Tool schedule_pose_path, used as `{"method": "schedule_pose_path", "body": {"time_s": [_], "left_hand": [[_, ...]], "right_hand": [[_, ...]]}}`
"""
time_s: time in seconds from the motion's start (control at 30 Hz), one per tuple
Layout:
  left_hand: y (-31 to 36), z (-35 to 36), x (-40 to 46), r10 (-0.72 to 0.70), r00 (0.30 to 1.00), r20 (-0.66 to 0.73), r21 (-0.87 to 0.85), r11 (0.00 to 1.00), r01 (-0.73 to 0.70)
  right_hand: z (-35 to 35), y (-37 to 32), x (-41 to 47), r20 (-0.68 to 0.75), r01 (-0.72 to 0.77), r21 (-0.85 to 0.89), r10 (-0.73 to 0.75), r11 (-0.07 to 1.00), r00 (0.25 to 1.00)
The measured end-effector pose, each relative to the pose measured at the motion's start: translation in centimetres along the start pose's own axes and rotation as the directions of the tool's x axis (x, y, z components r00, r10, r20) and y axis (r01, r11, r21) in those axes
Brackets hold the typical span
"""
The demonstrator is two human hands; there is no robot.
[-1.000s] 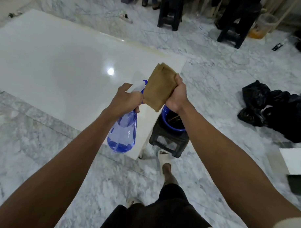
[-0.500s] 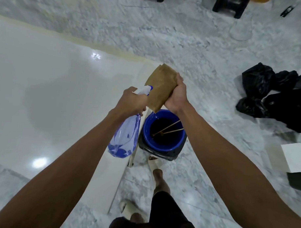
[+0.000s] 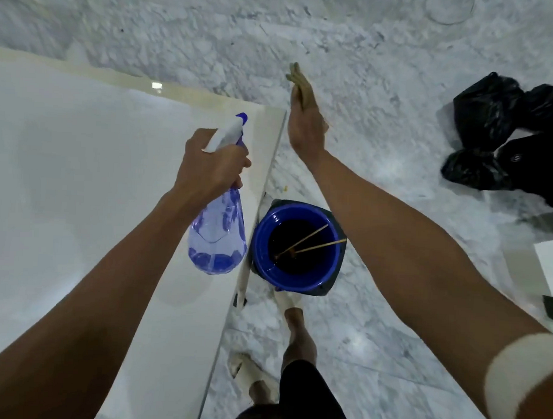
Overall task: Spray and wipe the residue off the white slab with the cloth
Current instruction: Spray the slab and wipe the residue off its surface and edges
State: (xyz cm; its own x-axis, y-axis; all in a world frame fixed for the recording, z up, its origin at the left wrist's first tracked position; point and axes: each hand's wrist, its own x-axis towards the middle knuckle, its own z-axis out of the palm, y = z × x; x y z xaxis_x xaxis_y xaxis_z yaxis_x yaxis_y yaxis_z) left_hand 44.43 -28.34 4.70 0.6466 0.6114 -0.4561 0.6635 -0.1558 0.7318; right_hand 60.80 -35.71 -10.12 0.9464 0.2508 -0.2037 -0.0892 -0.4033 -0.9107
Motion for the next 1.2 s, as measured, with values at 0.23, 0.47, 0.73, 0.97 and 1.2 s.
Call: {"method": "schedule_pose_path", "body": {"time_s": [0.23, 0.47, 0.73, 0.97, 1.2], "left_hand": [[0.3, 0.4, 1.1, 0.052, 0.999, -0.009, 0.046, 0.998, -0.051], [-0.9, 0.1, 0.0, 0.044, 0.999, -0.025, 0.108, 0.993, -0.041], [-1.8, -0.4, -2.3, 0.056, 0.998, -0.015, 0.142, 0.988, -0.053], [-3.3, -0.3, -6.0, 0.058, 0.998, -0.01, 0.124, 0.991, -0.057], [-7.6, -1.6, -10.0, 0.078, 0.996, -0.041, 0.21, 0.975, -0.068]], "right_hand": [[8.4, 4.0, -1.8, 0.218, 0.28, -0.687, -0.177, 0.67, 0.96], [8.6, 4.8, -2.4, 0.206, 0.351, -0.721, -0.299, 0.597, 0.932], [8.5, 5.7, -9.0, 0.271, 0.378, -0.745, -0.268, 0.55, 0.924], [8.8, 6.0, -14.9, 0.256, 0.348, -0.727, -0.236, 0.592, 0.937], [9.7, 7.1, -20.5, 0.231, 0.339, -0.723, -0.252, 0.601, 0.94]]}}
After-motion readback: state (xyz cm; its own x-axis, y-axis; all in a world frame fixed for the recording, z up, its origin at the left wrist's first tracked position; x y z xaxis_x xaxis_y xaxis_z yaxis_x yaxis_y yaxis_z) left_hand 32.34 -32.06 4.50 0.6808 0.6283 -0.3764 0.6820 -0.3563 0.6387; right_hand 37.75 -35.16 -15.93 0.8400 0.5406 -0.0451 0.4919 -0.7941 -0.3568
